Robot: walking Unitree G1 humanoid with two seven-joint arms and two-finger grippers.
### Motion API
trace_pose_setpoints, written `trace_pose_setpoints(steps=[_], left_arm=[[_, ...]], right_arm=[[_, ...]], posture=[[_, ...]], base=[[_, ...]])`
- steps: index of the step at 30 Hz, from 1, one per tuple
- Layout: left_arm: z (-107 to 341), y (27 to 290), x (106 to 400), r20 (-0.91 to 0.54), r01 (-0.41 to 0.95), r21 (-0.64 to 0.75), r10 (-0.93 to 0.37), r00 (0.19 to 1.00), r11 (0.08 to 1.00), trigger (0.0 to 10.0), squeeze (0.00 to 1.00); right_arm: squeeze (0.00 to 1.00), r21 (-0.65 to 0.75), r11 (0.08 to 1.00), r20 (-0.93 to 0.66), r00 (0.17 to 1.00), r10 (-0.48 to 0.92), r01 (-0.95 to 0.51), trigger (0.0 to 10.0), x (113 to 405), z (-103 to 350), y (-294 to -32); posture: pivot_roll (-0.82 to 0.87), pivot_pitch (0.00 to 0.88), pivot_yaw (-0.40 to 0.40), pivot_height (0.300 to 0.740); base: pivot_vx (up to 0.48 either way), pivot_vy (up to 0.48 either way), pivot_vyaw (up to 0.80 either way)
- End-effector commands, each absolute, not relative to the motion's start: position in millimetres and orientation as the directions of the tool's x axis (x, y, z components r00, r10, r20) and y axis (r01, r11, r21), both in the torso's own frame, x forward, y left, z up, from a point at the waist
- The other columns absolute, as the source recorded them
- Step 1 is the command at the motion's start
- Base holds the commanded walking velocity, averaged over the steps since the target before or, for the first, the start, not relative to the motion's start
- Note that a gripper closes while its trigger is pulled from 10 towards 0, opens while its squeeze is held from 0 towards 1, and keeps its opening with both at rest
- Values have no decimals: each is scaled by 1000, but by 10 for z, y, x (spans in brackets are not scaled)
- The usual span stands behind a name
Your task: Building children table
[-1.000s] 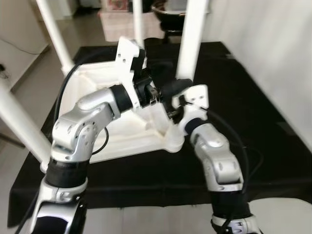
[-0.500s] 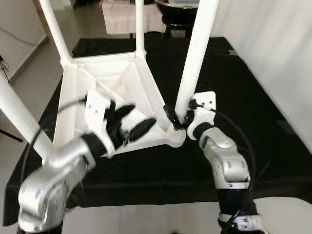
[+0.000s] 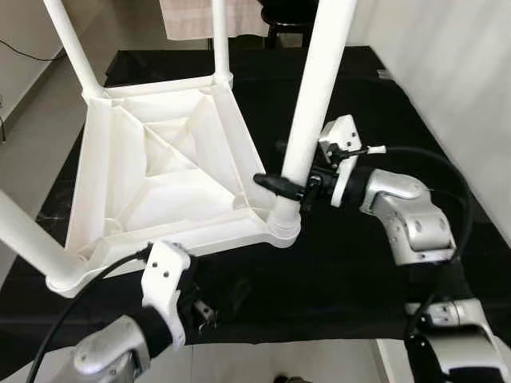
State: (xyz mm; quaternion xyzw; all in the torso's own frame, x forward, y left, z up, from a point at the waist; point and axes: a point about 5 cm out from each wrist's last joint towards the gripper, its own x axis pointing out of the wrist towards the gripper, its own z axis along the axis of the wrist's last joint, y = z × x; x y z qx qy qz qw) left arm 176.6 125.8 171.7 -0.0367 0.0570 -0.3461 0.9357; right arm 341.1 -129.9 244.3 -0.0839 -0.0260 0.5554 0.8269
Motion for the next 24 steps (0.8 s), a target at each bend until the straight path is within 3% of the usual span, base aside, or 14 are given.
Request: trace_pose_setpoints(steps=[1, 3, 6, 7, 9, 10, 13, 21, 22, 24], left_arm=[[1691, 1255, 1695, -90, 659, -70, -663, 743, 749, 10000, 0], [1657, 1276, 1644, -76, 641, -64, -645, 761, 765, 10000, 0], [1655, 1278, 1619, -68, 635, -65, -638, 767, 770, 10000, 0], [1673, 1258, 1576, -41, 635, -83, -639, 768, 768, 10000, 0], [1673, 1258, 1576, -41, 635, -83, -639, 768, 768, 10000, 0], [1677, 1249, 1561, -34, 637, -87, -641, 767, 766, 10000, 0], [1672, 1233, 1542, -21, 644, -96, -648, 761, 759, 10000, 0], [1658, 1225, 1542, 8, 644, -112, -647, 762, 757, 10000, 0], [1642, 1243, 1545, 30, 633, -116, -634, 773, 766, 10000, 0], [1642, 1243, 1545, 30, 633, -116, -634, 773, 766, 10000, 0]], right_arm=[[0, -170, 237, -85, 254, 963, -956, 10000, 3391, 2443, -1210], [0, -153, 170, -112, 188, 976, -973, 10000, 3425, 2427, -1173], [0, -148, 154, -120, 172, 978, -977, 10000, 3446, 2418, -1171], [0, -133, 126, -135, 143, 980, -983, 4353, 3490, 2390, -1184], [0, -133, 126, -135, 143, 980, -983, 4353, 3490, 2390, -1184], [0, -130, 110, -142, 128, 981, -985, 0, 3502, 2378, -1198], [0, -123, 78, -153, 97, 983, -989, 0, 3506, 2377, -1242], [0, -123, 87, -156, 106, 982, -989, 0, 3506, 2363, -1312], [0, -144, 177, -120, 195, 973, -974, 0, 3443, 2352, -1412], [0, -144, 177, -120, 195, 973, -974, 0, 3443, 2352, -1412]], posture=[[-176, 216, -62, 740], [-171, 228, -63, 740], [-169, 240, -64, 740], [-164, 257, -61, 740], [-164, 257, -61, 740], [-164, 259, -61, 740], [-170, 271, -58, 740], [-174, 272, -57, 740], [-199, 270, -53, 740], [-199, 270, -53, 740]], base=[[0, 0, 0], [0, 0, 0], [0, 0, 0], [0, 0, 0], [0, 0, 0], [0, 0, 0], [0, 0, 0], [0, 0, 0], [0, 0, 0], [0, 0, 0]])
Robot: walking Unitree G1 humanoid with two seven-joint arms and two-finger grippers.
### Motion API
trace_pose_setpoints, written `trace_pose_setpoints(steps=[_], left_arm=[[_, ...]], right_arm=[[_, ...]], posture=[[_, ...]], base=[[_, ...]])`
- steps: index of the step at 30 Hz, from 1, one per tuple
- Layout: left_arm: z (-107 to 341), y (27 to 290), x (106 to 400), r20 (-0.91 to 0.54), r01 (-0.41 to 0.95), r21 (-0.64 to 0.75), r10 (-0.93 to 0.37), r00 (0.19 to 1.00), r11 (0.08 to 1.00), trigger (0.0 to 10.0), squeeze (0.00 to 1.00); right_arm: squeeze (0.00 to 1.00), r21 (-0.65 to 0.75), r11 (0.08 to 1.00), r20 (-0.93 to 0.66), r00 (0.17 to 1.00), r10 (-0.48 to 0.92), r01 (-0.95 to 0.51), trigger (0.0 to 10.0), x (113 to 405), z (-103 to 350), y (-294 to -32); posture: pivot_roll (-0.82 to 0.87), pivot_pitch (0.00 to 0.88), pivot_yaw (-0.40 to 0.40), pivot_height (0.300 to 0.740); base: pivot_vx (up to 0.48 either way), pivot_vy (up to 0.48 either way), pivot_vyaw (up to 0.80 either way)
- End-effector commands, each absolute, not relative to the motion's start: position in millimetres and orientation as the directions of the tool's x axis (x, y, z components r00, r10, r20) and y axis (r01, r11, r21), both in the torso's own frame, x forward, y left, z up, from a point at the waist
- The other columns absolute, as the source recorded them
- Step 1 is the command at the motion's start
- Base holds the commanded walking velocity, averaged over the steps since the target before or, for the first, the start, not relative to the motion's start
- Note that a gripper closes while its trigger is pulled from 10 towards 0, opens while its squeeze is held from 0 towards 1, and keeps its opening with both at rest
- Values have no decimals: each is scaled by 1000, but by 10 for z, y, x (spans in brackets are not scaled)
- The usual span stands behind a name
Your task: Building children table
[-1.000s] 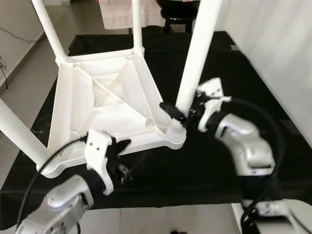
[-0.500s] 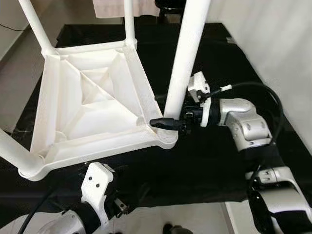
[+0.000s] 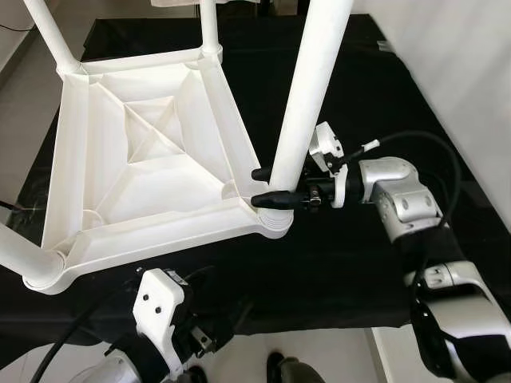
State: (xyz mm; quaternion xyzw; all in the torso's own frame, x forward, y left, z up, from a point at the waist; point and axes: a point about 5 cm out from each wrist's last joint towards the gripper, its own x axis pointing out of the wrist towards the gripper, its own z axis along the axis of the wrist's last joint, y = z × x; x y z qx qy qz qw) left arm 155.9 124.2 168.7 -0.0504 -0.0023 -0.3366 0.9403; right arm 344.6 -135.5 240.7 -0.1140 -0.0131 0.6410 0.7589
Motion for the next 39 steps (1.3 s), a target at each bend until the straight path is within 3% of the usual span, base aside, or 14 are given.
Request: trace_pose_setpoints(steps=[1, 4, 6, 10, 16, 17, 19, 20, 21, 22, 23, 32, 33, 39], left_arm=[[1638, 1251, 1548, 37, 628, -117, -629, 777, 769, 10000, 0], [1633, 1267, 1558, 43, 617, -117, -617, 786, 778, 10000, 0], [1621, 1322, 1583, 51, 594, -110, -592, 804, 797, 10000, 0], [1601, 1351, 1625, 58, 582, -105, -579, 813, 806, 10000, 0], [1559, 1364, 1666, 59, 581, -105, -578, 814, 807, 10000, 0], [1553, 1374, 1677, 62, 577, -103, -574, 817, 810, 10000, 0], [1553, 1374, 1677, 62, 577, -103, -574, 817, 810, 10000, 0], [1549, 1384, 1686, 63, 572, -101, -569, 820, 814, 10000, 0], [1549, 1384, 1686, 63, 572, -101, -569, 820, 814, 10000, 0], [1544, 1393, 1698, 65, 568, -99, -564, 823, 817, 10000, 0], [1539, 1397, 1708, 67, 565, -99, -561, 825, 819, 10000, 0], [1530, 1389, 1724, 72, 572, -102, -568, 820, 814, 10000, 0], [1527, 1385, 1722, 74, 575, -103, -570, 818, 812, 10000, 0], [1525, 1362, 1703, 77, 582, -106, -576, 813, 807, 10000, 0]], right_arm=[[0, -150, 209, -105, 226, 968, -966, 0, 3410, 2352, -1448], [0, -127, 301, -74, 312, 947, -945, 0, 3324, 2320, -1475], [0, -56, 804, -130, 803, 582, -592, 0, 3082, 1845, -1401], [0, -52, 936, -243, 913, 327, -348, 0, 2654, 1459, -1387], [0, -62, 920, -233, 901, 365, -388, 0, 2739, 1463, -1361], [0, -58, 920, -236, 901, 365, -388, 4902, 2754, 1462, -1336], [0, -58, 920, -236, 901, 365, -388, 4902, 2754, 1462, -1336], [0, -39, 910, -217, 892, 396, -413, 10000, 2765, 1470, -1281], [0, -39, 910, -217, 892, 396, -413, 10000, 2765, 1470, -1281], [835, 22, 886, -174, 871, 459, -463, 10000, 2780, 1528, -1208], [1000, 60, 820, -104, 814, 572, -569, 10000, 2815, 1631, -1116], [1000, -130, 465, -78, 477, 876, -876, 10000, 2884, 1947, -1055], [39, -164, 376, -111, 395, 912, -912, 10000, 2974, 2019, -1121], [0, -191, 104, -240, 150, 959, -976, 10000, 3252, 2172, -1192]], posture=[[-202, 270, -54, 740], [-213, 269, -57, 740], [-236, 264, -59, 740], [-245, 249, -40, 740], [-217, 218, -52, 740], [-216, 217, -49, 740], [-216, 217, -49, 740], [-213, 209, -47, 740], [-213, 209, -47, 740], [-215, 204, -44, 740], [-218, 202, -42, 740], [-204, 204, -33, 740], [-198, 203, -34, 740], [-177, 210, -36, 740]], base=[[0, 0, 0], [0, 0, 0], [0, 0, 0], [0, 0, 0], [0, 0, 0], [0, 0, 0], [0, 0, 0], [0, 0, 0], [0, 0, 0], [0, 0, 0], [0, 0, 0], [0, 0, 0], [0, 0, 0], [0, 0, 0]])
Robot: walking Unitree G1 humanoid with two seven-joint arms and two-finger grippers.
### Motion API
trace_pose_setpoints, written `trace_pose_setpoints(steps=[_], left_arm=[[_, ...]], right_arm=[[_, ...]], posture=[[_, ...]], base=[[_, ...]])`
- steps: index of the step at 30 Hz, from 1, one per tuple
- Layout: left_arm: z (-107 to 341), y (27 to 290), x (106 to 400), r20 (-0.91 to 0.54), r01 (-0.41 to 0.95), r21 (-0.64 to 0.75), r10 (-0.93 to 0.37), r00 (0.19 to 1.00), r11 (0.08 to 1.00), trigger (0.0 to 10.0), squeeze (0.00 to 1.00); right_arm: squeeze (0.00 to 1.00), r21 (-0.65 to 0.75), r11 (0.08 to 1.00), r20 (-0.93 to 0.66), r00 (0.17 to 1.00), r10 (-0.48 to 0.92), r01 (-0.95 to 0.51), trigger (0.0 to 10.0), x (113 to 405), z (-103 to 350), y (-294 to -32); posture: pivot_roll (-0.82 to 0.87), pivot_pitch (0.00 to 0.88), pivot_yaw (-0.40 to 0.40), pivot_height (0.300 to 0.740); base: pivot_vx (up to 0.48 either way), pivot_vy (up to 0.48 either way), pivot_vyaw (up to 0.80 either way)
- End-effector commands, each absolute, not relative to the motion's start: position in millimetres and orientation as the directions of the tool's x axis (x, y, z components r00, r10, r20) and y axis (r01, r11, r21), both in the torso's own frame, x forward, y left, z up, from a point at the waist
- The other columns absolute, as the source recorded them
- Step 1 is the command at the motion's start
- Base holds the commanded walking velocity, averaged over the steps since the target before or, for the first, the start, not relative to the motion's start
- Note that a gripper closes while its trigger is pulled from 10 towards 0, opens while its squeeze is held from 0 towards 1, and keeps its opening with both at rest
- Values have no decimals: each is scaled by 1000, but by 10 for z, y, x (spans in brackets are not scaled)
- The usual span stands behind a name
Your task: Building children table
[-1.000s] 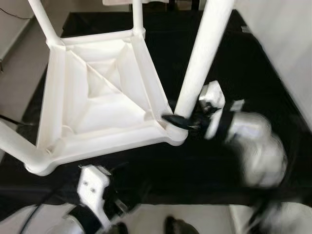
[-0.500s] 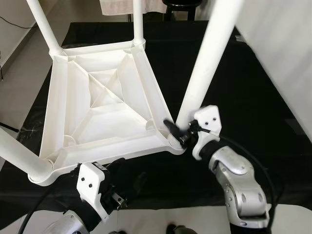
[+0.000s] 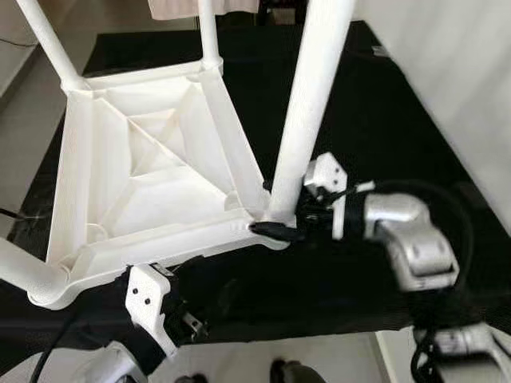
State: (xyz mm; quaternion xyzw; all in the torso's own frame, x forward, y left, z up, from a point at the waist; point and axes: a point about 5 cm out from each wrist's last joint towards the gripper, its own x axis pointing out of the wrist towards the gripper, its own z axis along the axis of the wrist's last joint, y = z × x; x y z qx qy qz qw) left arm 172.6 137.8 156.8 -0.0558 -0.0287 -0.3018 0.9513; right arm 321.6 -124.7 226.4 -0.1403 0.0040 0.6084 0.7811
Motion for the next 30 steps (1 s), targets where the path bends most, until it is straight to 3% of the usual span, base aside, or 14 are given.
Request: trace_pose_setpoints(steps=[1, 4, 5, 13, 19, 21, 22, 23, 24, 25, 26, 27, 28, 30], left_arm=[[1525, 1362, 1703, 77, 582, -106, -576, 813, 807, 10000, 0], [1523, 1353, 1698, 79, 583, -108, -578, 812, 805, 10000, 0], [1522, 1348, 1696, 78, 584, -109, -579, 812, 804, 10000, 0], [1523, 1328, 1692, 79, 590, -111, -584, 808, 800, 10000, 0], [1525, 1318, 1700, 85, 591, -112, -584, 807, 799, 10000, 0], [1529, 1321, 1704, 88, 590, -112, -583, 808, 800, 10000, 0], [1529, 1321, 1704, 88, 590, -112, -583, 808, 800, 10000, 0], [1530, 1332, 1702, 89, 588, -111, -582, 809, 801, 10000, 0], [1530, 1332, 1702, 89, 588, -111, -582, 809, 801, 10000, 0], [1532, 1353, 1702, 89, 586, -109, -580, 810, 803, 10000, 0], [1532, 1353, 1702, 89, 586, -109, -580, 810, 803, 10000, 0], [1537, 1372, 1712, 90, 585, -107, -578, 811, 804, 10000, 0], [1530, 1385, 1725, 88, 586, -106, -580, 810, 803, 10000, 0], [1530, 1385, 1725, 88, 586, -106, -580, 810, 803, 10000, 0]], right_arm=[[0, -191, 104, -240, 150, 959, -976, 10000, 3252, 2172, -1192], [0, -207, 73, -283, 132, 950, -976, 9490, 3351, 2177, -1175], [0, -198, 74, -263, 126, 957, -977, 392, 3399, 2217, -1152], [0, -180, 18, -254, 64, 965, -983, 0, 3499, 2309, -1171], [0, -204, 53, -249, 104, 963, -978, 0, 3474, 2305, -1303], [0, -210, 197, -196, 239, 951, -958, 0, 3362, 2226, -1371], [0, -210, 197, -196, 239, 951, -958, 0, 3362, 2226, -1371], [0, -165, 447, -122, 468, 875, -879, 0, 3336, 2081, -1293], [0, -165, 447, -122, 468, 875, -879, 0, 3336, 2081, -1293], [0, -50, 777, -120, 776, 619, -628, 0, 3196, 1790, -1268], [0, -50, 777, -120, 776, 619, -628, 0, 3196, 1790, -1268], [0, -34, 891, -217, 874, 436, -453, 0, 2866, 1467, -1287], [0, -45, 929, -250, 904, 347, -368, 0, 2685, 1361, -1326], [0, -45, 929, -250, 904, 347, -368, 0, 2685, 1361, -1326]], posture=[[-177, 210, -36, 740], [-170, 212, -35, 740], [-169, 212, -34, 740], [-168, 213, -37, 740], [-178, 215, -46, 740], [-188, 218, -62, 740], [-188, 218, -62, 740], [-194, 222, -70, 740], [-194, 222, -70, 740], [-206, 226, -66, 740], [-206, 226, -66, 740], [-218, 237, -48, 740], [-234, 224, -39, 740], [-234, 224, -39, 740]], base=[[0, 0, 0], [0, 0, 0], [0, 0, 0], [0, 0, 0], [0, 0, 0], [0, 0, 0], [0, 0, 0], [0, 0, 0], [0, 0, 0], [0, 0, 0], [0, 0, 0], [0, 0, 0], [0, 0, 0], [0, 0, 0]])
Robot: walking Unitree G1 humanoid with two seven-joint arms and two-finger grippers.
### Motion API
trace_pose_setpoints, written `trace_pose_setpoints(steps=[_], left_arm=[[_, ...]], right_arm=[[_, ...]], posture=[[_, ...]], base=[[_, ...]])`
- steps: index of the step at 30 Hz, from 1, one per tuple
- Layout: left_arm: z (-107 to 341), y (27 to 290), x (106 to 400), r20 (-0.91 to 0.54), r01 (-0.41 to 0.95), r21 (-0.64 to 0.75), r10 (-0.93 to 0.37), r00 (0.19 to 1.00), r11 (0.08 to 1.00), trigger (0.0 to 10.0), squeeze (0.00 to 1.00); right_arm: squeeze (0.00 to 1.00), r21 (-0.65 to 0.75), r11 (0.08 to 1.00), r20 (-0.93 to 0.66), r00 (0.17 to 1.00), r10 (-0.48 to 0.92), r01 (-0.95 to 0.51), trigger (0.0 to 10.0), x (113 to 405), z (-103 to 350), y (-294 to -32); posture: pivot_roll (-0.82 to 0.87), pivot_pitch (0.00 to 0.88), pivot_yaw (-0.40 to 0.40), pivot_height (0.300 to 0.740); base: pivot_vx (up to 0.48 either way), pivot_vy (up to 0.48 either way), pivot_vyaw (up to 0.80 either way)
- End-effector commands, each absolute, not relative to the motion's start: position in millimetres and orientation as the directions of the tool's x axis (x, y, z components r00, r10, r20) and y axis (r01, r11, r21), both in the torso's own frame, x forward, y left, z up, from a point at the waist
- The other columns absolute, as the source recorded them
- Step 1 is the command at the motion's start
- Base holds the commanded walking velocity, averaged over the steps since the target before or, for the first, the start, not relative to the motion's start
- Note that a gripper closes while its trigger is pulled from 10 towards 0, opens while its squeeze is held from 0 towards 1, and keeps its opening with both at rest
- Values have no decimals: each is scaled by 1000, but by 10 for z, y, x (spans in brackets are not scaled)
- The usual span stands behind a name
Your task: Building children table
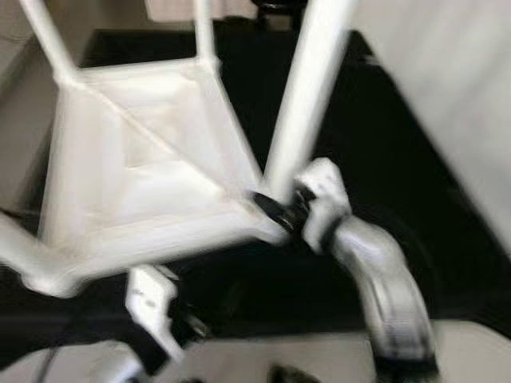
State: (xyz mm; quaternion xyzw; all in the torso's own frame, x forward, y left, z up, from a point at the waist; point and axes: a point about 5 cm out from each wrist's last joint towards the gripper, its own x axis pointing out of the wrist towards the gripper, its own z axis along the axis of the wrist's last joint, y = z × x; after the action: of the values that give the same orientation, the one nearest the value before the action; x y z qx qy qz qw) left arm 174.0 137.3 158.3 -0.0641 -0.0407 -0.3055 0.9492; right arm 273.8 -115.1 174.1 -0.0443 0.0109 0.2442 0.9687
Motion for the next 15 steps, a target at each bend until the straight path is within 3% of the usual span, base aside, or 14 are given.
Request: trace_pose_setpoints(steps=[1, 5, 6, 11, 12, 13, 15], left_arm=[[1522, 1391, 1737, 87, 587, -105, -581, 809, 803, 10000, 0], [1502, 1388, 1772, 85, 600, -110, -594, 800, 792, 10000, 0], [1501, 1390, 1778, 86, 599, -107, -593, 801, 794, 10000, 0], [1497, 1396, 1785, 86, 593, -102, -586, 805, 799, 10000, 0], [1494, 1395, 1789, 87, 590, -101, -584, 807, 801, 10000, 0], [1492, 1391, 1791, 88, 590, -101, -583, 808, 801, 10000, 0], [1488, 1378, 1794, 89, 592, -103, -586, 806, 799, 10000, 0]], right_arm=[[0, -58, 925, -260, 900, 349, -375, 0, 2600, 1324, -1326], [0, -39, 905, -240, 883, 403, -424, 0, 2775, 1372, -1305], [0, -25, 898, -233, 876, 422, -439, 10000, 2812, 1380, -1254], [0, -8, 882, -203, 865, 459, -470, 10000, 2859, 1426, -1180], [298, 6, 848, -178, 834, 523, -530, 10000, 2901, 1478, -1133], [1000, 59, 804, -139, 793, 593, -592, 10000, 2916, 1573, -1070], [1000, 68, 563, -27, 563, 826, -823, 10000, 2879, 1804, -927]], posture=[[-235, 219, -35, 740], [-228, 198, -50, 740], [-226, 192, -45, 740], [-219, 183, -46, 740], [-215, 180, -51, 740], [-217, 178, -53, 740], [-208, 173, -54, 740]], base=[[0, 0, 0], [0, 0, 0], [0, 0, 0], [0, 0, 0], [0, 0, 0], [0, 0, 0], [0, 0, 0]])
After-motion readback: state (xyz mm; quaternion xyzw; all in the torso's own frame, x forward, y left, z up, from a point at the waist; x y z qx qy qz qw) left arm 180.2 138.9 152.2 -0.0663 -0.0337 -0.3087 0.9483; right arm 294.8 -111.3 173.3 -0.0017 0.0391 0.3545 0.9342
